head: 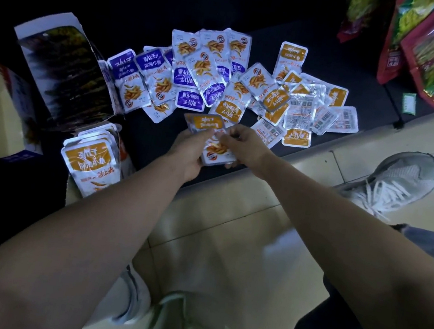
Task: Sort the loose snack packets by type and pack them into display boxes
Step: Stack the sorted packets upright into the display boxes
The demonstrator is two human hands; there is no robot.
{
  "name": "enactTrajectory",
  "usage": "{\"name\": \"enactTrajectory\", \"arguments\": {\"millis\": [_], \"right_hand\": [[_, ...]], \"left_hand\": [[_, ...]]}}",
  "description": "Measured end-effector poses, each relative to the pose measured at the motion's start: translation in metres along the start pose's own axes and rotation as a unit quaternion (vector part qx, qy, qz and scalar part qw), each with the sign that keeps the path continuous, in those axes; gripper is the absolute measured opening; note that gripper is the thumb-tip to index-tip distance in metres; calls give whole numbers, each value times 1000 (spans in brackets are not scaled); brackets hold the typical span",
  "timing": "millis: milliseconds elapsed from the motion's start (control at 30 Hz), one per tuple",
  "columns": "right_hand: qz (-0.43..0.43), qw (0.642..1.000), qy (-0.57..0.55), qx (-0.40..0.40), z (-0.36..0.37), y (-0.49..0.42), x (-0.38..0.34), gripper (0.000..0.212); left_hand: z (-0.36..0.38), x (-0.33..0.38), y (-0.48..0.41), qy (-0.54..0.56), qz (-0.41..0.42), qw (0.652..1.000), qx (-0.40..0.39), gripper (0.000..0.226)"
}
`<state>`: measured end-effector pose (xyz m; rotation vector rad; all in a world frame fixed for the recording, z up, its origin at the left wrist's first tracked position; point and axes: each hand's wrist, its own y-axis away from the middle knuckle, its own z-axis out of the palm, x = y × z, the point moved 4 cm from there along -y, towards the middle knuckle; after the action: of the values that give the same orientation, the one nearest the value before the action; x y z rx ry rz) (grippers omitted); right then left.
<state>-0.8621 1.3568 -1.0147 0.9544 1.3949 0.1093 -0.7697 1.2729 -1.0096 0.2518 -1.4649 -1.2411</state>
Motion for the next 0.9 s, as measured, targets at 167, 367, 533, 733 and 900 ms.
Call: {"name": "enactTrajectory", "arguments": {"millis": [167,367,533,733,900], "right_hand": [[-10,1000,29,4,-6,-7,7,8],[-135,892,432,4,1,-26,19,66],[-168,824,540,44,0,-23,15,46],[-123,833,530,101,-9,-28,18,79],[-125,843,522,35,0,-35,19,83]], "left_hand": [[-26,7,-11,-140,78,983,86,19],[-51,9,-25,-173,99,962,187,30],[-49,6,-33,-193,96,958,189,28],[-50,3,-36,-200,84,955,201,27],[-50,4,-37,-189,83,960,190,30]]}}
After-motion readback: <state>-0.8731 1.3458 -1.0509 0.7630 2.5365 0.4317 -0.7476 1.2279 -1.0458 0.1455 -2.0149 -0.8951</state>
